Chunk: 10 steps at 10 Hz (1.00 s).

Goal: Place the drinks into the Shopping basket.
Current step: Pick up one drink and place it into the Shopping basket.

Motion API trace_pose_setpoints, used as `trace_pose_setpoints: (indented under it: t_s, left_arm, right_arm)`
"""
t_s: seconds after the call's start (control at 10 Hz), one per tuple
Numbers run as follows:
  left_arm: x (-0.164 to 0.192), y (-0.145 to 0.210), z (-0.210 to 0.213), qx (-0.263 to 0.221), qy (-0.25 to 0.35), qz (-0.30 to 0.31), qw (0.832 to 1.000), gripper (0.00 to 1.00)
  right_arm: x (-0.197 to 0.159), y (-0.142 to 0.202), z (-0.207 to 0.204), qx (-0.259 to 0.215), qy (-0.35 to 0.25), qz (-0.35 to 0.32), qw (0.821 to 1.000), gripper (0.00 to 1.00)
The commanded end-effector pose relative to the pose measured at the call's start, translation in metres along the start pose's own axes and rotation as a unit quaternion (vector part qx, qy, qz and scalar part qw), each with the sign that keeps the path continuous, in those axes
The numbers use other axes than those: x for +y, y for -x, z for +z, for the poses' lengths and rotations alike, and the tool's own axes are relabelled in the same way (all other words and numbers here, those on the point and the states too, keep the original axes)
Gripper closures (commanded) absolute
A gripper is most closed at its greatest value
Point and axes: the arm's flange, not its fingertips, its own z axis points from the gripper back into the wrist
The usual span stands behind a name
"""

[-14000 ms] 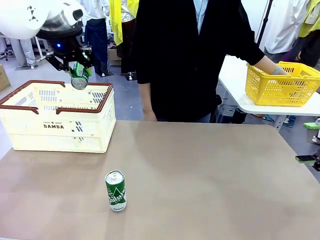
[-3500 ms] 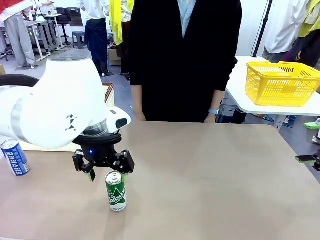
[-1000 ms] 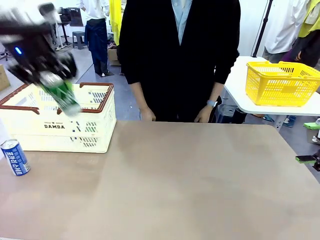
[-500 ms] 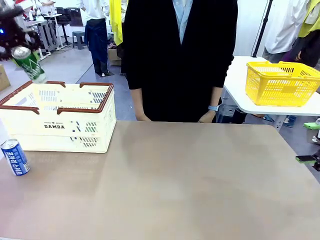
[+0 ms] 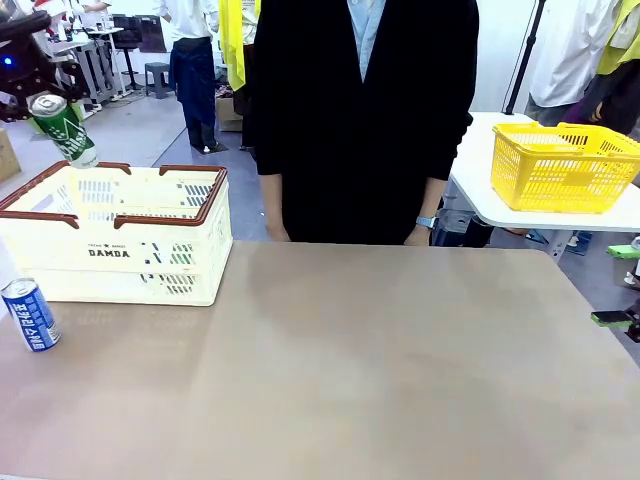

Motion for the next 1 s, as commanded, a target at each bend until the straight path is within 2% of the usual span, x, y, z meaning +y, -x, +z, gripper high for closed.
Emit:
trace_pose_setpoints:
  t_s: [0.0,0.2,0.3,0.4,0.5,0.6,0.8,0.9]
  left_arm:
    - [0.005,-0.004,-0.001,-0.007,-0.003,-0.009,1.0,1.0]
    - [0.001,0.0,0.001,0.0,0.0,-0.001,1.0,1.0]
    - [-0.003,-0.023,-0.032,0.056,-0.046,-0.111,0.991,1.0]
    - [-0.002,-0.031,-0.06,0.08,-0.059,-0.157,0.983,1.0]
    - [0.003,-0.032,-0.088,0.109,-0.064,-0.178,0.976,1.0]
    - [0.01,-0.03,-0.119,0.13,-0.062,-0.167,0.975,1.0]
    - [0.018,-0.036,-0.175,0.147,-0.02,-0.154,0.977,1.0]
    - [0.019,-0.037,-0.195,0.176,-0.034,-0.158,0.971,1.0]
  right_arm:
    - [0.004,0.001,0.001,0.001,-0.003,0.002,1.0,0.0]
    - [0.004,0.001,0.001,0.001,-0.003,0.002,1.0,0.0]
    - [0.004,0.001,0.001,0.001,-0.003,0.002,1.0,0.0]
    - [0.004,0.001,0.001,0.001,-0.003,0.002,1.0,0.0]
    - [0.004,0.001,0.001,0.001,-0.003,0.002,1.0,0.0]
    - [0.004,0.001,0.001,0.001,-0.003,0.002,1.0,0.0]
    - [0.004,0.001,0.001,0.001,-0.003,0.002,1.0,0.0]
    - [0.004,0.001,0.001,0.001,-0.003,0.002,1.0,0.0]
